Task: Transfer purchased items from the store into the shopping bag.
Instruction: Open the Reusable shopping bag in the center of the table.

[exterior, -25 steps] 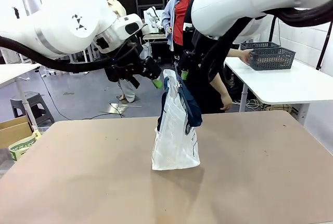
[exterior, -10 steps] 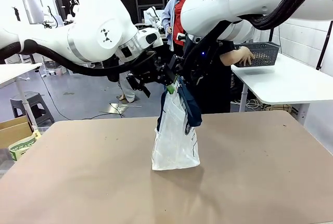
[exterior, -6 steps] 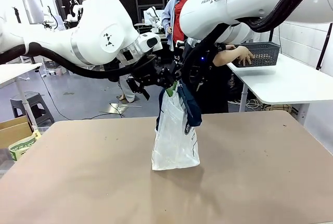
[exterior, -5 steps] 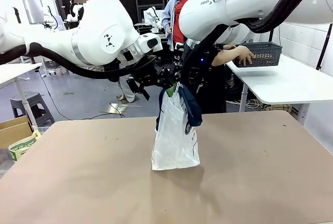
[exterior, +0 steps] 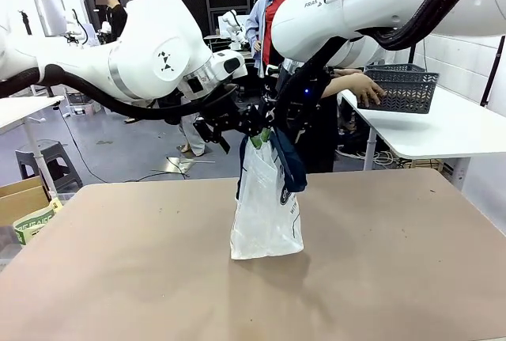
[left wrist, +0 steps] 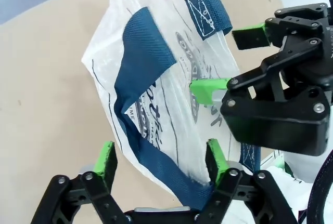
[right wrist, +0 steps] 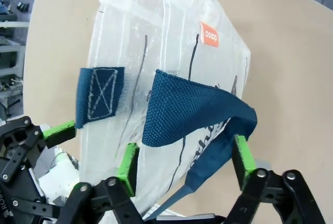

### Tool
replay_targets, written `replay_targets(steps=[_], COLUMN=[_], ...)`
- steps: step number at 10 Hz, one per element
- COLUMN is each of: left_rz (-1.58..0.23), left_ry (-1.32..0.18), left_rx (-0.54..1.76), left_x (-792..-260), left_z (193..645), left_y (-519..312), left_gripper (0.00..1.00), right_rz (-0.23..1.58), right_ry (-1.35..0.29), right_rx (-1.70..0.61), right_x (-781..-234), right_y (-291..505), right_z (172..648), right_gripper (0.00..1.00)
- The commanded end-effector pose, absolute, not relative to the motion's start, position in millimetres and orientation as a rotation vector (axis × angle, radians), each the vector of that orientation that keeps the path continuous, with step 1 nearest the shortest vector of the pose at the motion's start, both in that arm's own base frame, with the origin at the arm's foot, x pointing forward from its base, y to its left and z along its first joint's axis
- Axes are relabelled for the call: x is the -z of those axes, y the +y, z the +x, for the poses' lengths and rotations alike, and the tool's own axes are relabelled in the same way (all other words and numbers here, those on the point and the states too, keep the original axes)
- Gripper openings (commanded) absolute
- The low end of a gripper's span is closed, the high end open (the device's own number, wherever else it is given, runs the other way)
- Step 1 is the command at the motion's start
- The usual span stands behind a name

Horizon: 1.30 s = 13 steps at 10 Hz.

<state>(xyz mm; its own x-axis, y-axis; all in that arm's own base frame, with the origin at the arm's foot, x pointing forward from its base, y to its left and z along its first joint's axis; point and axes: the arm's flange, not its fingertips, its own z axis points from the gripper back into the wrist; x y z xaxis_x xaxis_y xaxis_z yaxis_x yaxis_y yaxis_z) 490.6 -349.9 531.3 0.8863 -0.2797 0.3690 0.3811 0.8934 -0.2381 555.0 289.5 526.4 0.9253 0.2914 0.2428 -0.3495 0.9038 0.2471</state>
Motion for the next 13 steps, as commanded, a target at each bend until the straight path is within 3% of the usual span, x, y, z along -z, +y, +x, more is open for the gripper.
replay_targets(steps=[1,3,13], left_rz=[-0.294,-0.295,-0.214], left_ry=[-0.369,-0.37,-0.373], left_rx=[0.35,0.343,0.249], left_x=[-532.8,-533.2,-534.7], left_z=[488.8,490.4,451.0], left_y=[-340.2,-336.9,-274.2], left_gripper=[0.37,0.0,0.0], right_rz=[0.331,0.35,0.143], right_ry=[-0.185,-0.17,-0.11], right_rx=[-0.315,-0.302,-0.453], right_x=[-526.7,-526.6,-529.4], right_y=[286.5,282.4,241.6], right_z=[553.0,551.6,508.3], right_gripper=[0.4,0.0,0.0])
